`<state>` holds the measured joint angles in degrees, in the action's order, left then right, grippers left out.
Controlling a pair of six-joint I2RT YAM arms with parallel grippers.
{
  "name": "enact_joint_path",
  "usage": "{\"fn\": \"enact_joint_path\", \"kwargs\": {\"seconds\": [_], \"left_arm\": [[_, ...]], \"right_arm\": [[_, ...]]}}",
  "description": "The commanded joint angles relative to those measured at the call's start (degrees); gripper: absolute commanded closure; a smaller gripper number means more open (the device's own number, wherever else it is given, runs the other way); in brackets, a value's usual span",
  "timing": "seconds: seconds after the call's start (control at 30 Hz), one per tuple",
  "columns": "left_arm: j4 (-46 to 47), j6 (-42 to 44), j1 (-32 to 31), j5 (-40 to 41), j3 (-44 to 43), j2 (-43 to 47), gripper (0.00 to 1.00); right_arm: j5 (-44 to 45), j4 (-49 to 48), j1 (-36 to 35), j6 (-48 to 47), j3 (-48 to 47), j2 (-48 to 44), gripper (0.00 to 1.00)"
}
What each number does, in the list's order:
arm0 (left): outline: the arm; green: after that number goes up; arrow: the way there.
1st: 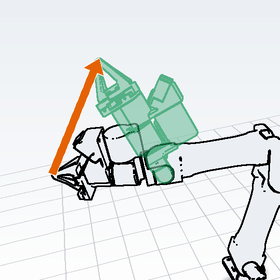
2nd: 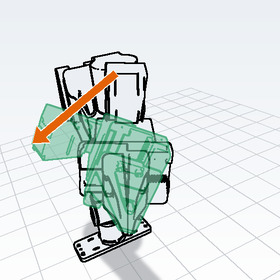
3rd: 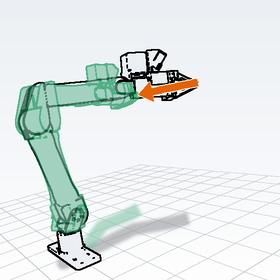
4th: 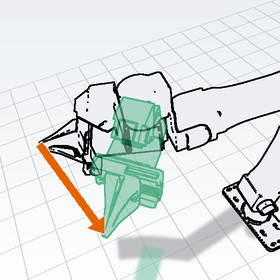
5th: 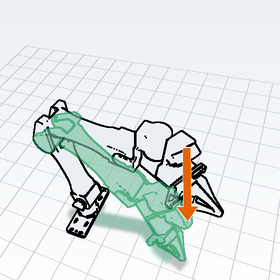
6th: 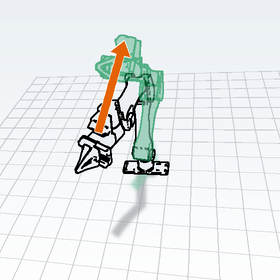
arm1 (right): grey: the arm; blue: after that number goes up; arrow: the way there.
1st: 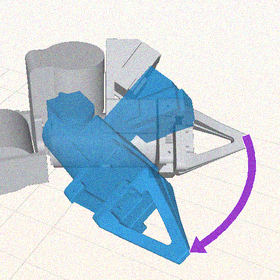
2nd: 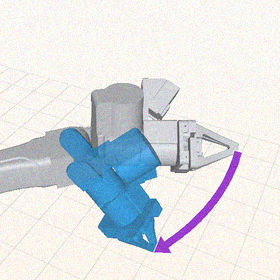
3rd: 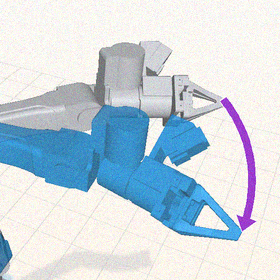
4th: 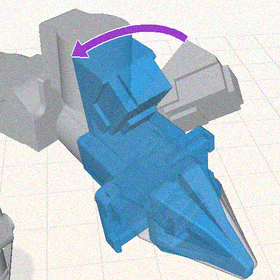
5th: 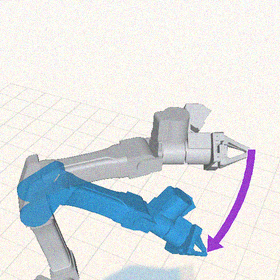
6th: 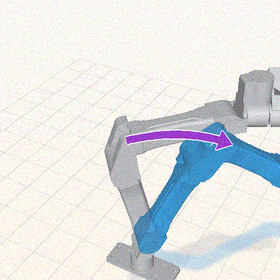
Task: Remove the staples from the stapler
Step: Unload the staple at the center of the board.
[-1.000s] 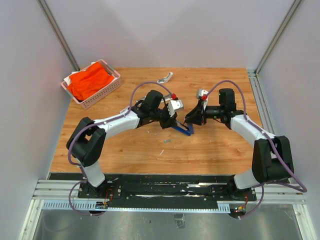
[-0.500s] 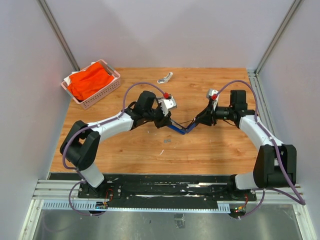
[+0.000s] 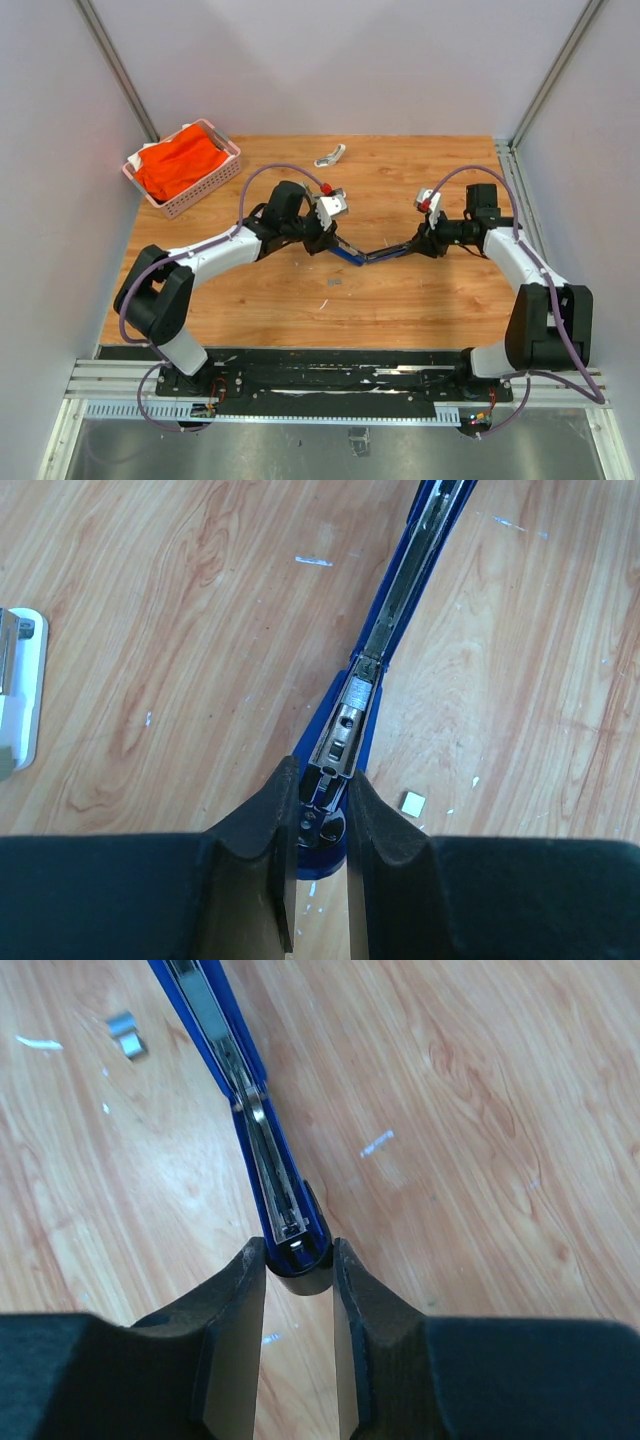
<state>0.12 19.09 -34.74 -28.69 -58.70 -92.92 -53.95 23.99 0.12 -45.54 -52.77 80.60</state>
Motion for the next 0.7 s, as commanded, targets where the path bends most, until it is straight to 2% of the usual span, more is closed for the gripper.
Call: {"fn": "enact_joint_path", "kwargs": {"seconds": [0.0,0.37,0.67], "left_arm": [[5.5,-2.6,0.7,0.5,-0.6,2.6,1.0],[6.8,-3.3,0.7,0.2,0.2,3.1,1.0],[7.7,-4.7,0.7,-0.6,0.6,3.3,1.0]], "right_arm": [[6.6,7.6,0.8,-5.6,1.1,2.5,0.99],[7.4,6.7,0.9,-5.6,0.9,5.6,0.99],[11.0,7.6,0.8,-0.8,-2.9,10.9,0.99]]}}
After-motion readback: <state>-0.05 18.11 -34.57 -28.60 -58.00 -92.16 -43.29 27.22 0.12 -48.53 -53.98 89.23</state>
